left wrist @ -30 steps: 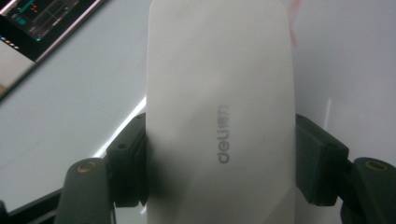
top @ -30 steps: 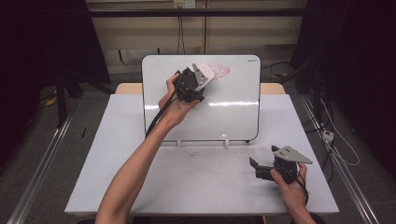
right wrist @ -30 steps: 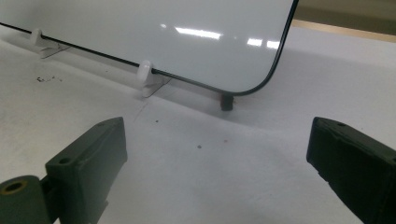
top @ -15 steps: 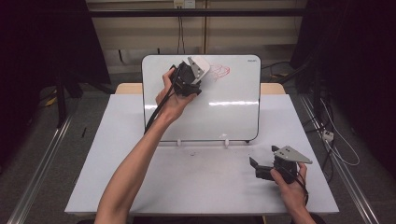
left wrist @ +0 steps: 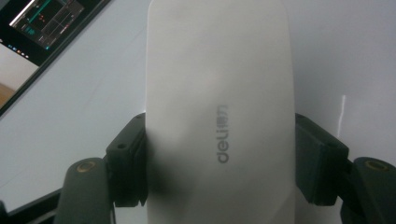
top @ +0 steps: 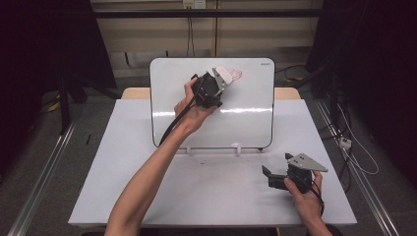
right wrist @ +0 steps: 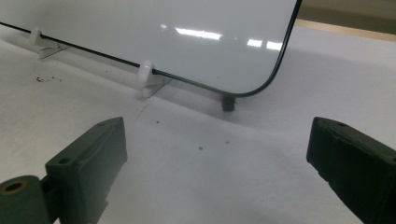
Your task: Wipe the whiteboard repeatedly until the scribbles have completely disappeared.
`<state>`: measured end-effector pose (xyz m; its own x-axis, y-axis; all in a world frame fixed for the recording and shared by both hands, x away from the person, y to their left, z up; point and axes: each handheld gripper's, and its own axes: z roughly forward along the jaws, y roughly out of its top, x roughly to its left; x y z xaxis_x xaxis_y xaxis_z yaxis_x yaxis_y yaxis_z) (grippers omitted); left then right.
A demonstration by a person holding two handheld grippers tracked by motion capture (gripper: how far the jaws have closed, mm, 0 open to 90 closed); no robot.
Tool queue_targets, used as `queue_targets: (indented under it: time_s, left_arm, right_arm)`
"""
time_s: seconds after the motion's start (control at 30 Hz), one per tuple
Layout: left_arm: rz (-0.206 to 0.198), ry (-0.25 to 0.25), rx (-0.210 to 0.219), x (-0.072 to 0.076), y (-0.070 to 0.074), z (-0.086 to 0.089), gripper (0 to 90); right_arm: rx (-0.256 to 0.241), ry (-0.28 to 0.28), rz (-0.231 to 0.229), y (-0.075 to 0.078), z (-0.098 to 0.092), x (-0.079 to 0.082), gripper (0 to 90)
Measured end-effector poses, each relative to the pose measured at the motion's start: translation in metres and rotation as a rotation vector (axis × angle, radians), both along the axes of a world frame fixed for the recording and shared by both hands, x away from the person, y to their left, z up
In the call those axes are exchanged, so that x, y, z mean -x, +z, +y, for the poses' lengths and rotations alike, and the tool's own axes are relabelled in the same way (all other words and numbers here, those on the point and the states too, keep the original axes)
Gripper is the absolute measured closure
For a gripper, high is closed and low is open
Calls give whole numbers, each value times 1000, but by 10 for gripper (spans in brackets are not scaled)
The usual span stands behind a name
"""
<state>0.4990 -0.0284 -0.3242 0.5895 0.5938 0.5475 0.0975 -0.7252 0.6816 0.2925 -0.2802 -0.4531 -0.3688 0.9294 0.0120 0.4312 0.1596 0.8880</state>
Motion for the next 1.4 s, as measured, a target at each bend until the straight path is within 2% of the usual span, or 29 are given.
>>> queue_targets:
  time_s: [0.2, 0.27, 0.37, 0.4, 0.43, 0.6, 0.83, 1.03, 1.1, 1.13, 1.27, 1.4]
  left_arm:
    - [12, -59, -39, 12, -14, -18, 311]
    - [15, -72, -40, 17, -20, -22, 310]
    - [8, -78, -31, 26, -30, -29, 310]
    - [2, -80, -49, 28, -32, -30, 310]
    - [-11, -79, -40, 30, -34, -31, 310]
    - [20, -100, -38, 26, -30, -27, 311]
    - [18, -97, -42, 20, -22, -26, 311]
    - [15, -90, -56, 10, -9, -30, 312]
    - [17, -90, -52, 7, -5, -30, 311]
    - [15, -81, -21, 4, -2, -29, 311]
    - [13, -68, -24, -4, 8, -26, 312]
    - [15, -43, 11, -10, 16, -16, 312]
  right_arm:
    - [-1, 2, -2, 1, 0, 1, 53]
    - [-1, 1, -2, 1, 0, 1, 53]
    - [1, 1, -2, 0, 0, 1, 53]
    - [0, 1, -2, 0, 0, 1, 53]
    - [0, 2, -2, 0, 0, 1, 53]
    - [-1, 1, -1, 0, 0, 1, 53]
    - [-2, -3, -4, 1, -2, 2, 53]
    - [-1, -1, -4, 1, -1, 2, 53]
    - [-3, -2, -3, 1, -2, 2, 53]
    - [-4, -2, -3, 1, -2, 2, 53]
    - [-6, -2, -2, 0, -3, 2, 53]
    - [-8, -5, -3, 0, -5, 3, 53]
